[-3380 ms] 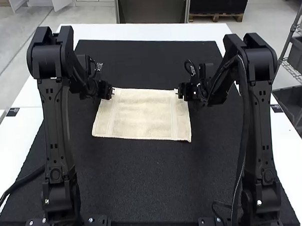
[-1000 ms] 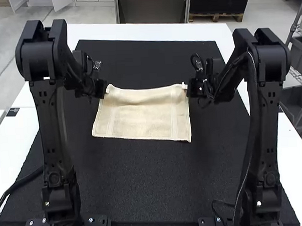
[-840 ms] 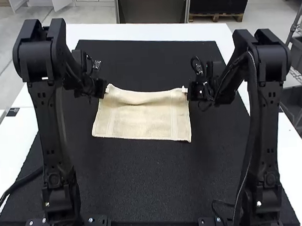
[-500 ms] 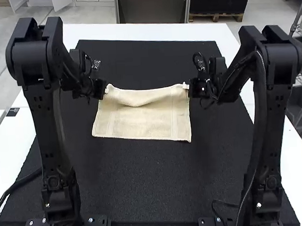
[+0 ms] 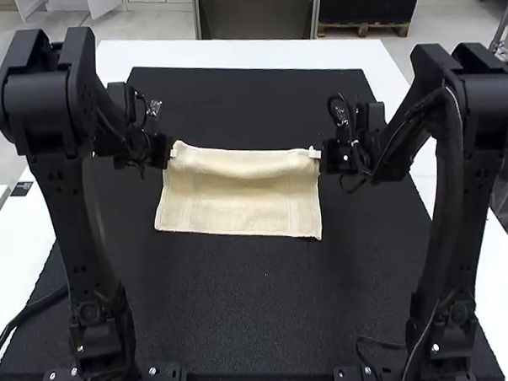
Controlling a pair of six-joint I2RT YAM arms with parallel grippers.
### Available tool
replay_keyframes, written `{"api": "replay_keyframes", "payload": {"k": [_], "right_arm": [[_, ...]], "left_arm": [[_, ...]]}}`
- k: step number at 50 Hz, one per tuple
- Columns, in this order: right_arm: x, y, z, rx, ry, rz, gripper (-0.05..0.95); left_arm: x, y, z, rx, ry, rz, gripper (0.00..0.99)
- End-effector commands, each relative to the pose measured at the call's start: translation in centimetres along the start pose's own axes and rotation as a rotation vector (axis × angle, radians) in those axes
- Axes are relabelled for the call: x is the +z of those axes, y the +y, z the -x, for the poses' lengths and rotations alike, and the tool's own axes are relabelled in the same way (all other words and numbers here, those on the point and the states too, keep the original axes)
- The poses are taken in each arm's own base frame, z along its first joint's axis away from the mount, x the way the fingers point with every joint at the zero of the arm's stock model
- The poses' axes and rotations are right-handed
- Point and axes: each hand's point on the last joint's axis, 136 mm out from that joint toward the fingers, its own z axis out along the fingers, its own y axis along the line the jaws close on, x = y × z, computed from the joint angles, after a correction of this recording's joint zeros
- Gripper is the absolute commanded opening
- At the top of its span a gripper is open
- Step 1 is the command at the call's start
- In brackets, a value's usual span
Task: Fold the towel.
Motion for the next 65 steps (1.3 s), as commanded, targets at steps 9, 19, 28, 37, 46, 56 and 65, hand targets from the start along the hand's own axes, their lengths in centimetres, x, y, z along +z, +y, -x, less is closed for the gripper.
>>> {"api": "replay_keyframes", "payload": {"k": [9,19,28,37,46,56,65], "right_arm": [[-1.5,0.5,0.7,-0.016,-0.025,0.018,-0.02],[-2.4,0.7,-0.1,-0.01,-0.019,0.022,-0.02],[-3.3,1.1,-0.5,-0.009,-0.021,0.027,-0.02],[-4.0,1.6,-1.3,-0.015,-0.014,0.033,-0.02],[-4.7,2.0,-1.9,-0.022,-0.008,0.036,-0.02],[-5.3,2.6,-2.5,-0.024,-0.006,0.046,-0.02],[-5.9,3.1,-3.0,-0.028,-0.001,0.054,-0.02]], "left_arm": [[-1.7,0.6,-0.4,0.014,-0.016,0.007,0.023],[-2.4,0.6,-1.3,0.003,-0.011,-0.002,0.023],[-3.1,0.3,-2.1,0.007,-0.005,-0.002,0.023],[-3.8,-0.4,-2.2,0.014,-0.009,-0.005,0.023],[-4.5,-1.0,-2.3,0.019,-0.014,-0.004,0.021],[-5.1,-1.5,-2.5,0.029,-0.018,-0.003,0.021],[-5.6,-2.0,-2.8,0.04,-0.019,-0.004,0.021]]}}
